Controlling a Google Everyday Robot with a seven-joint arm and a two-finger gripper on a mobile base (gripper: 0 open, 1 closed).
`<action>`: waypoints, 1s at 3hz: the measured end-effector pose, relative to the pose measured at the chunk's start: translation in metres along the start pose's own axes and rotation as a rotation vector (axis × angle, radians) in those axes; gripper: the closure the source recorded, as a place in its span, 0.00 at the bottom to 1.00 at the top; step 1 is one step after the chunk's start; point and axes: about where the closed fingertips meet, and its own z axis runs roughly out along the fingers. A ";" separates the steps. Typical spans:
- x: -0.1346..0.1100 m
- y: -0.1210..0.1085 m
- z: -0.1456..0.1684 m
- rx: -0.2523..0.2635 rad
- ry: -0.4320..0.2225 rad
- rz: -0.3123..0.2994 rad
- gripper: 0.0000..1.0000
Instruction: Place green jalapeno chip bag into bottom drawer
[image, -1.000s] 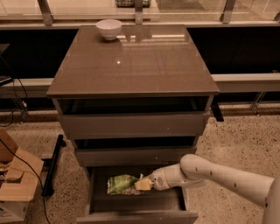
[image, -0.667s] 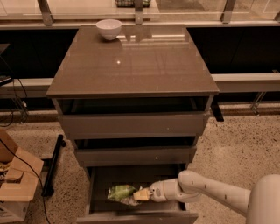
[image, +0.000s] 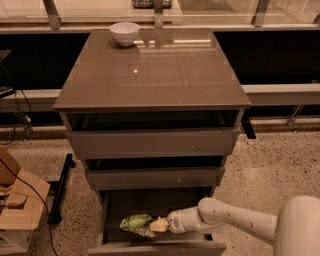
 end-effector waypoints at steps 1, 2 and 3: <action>0.009 -0.037 0.030 0.050 0.017 0.046 0.90; 0.012 -0.053 0.058 0.048 0.043 0.070 0.66; 0.019 -0.057 0.092 -0.001 0.072 0.095 0.43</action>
Offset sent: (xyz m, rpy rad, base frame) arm 0.0259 0.0337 -0.1045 -0.0712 0.1059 -0.0214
